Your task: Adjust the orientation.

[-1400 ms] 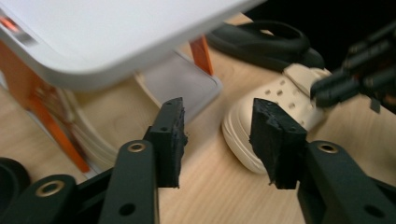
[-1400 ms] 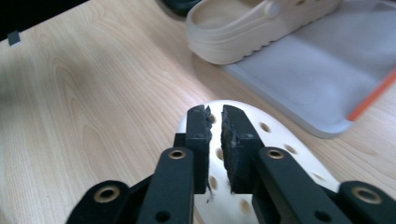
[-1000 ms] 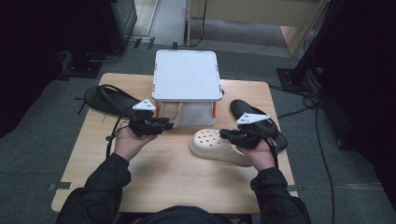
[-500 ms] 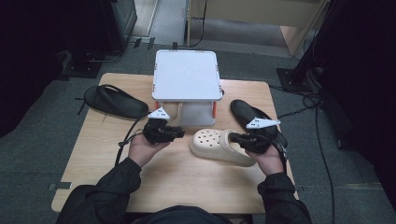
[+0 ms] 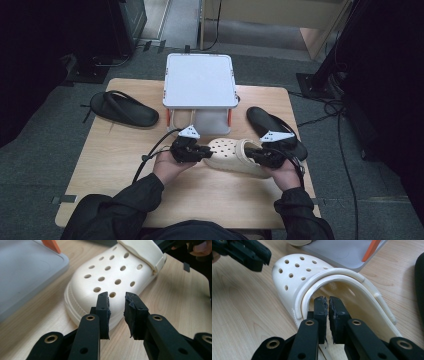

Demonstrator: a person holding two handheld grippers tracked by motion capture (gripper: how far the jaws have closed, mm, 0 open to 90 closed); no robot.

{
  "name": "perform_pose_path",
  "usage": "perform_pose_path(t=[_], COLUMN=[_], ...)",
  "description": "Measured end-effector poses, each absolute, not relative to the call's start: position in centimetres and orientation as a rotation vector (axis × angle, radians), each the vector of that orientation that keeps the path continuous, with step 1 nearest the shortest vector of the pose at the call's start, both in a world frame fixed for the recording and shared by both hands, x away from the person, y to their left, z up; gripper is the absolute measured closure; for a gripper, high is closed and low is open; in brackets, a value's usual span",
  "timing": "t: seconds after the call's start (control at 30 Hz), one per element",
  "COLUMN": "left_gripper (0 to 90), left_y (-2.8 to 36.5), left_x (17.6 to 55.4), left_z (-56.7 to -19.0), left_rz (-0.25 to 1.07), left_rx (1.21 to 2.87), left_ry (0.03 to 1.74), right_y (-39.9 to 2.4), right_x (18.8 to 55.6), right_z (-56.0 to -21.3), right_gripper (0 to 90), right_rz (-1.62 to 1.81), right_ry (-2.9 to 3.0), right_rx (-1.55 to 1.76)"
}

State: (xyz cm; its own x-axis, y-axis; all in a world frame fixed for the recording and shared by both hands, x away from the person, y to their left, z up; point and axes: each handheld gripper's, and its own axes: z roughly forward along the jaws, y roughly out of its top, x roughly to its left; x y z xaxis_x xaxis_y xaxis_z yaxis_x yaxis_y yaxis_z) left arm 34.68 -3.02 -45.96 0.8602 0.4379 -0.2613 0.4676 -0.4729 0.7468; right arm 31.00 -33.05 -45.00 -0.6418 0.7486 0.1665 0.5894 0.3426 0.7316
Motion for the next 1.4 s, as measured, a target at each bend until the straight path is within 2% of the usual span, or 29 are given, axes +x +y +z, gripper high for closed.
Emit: perform_pose_path(t=[0.2, 0.3, 0.57, 1.13, 1.4], left_gripper=[74.3, 74.4, 73.5, 72.3, 71.7], left_y=[-3.6, -3.6, -3.6, -2.8, -2.4], left_x=[34.5, 34.5, 35.2, 36.3, 36.9], left_z=[-46.7, -46.7, -47.4, -47.3, -47.3], left_rz=[-0.056, -0.015, -0.007, -0.033, -0.034], left_rx=[2.125, 2.143, 2.17, 2.109, 2.087], left_ry=[0.654, 0.652, 0.687, 0.745, 0.769], right_y=[-32.9, -32.7, -30.4, -25.7, -25.0], right_x=[31.1, 31.1, 30.8, 30.6, 30.6], right_z=[-45.0, -45.0, -45.1, -45.3, -45.4], right_gripper=[85.5, 85.8, 85.8, 85.9, 84.7], right_rz=[1.198, 1.21, 1.157, 1.223, 1.259], right_ry=[2.403, 2.408, 2.482, 2.513, 2.525], right_rx=[1.213, 1.199, 1.108, 1.058, 1.048])
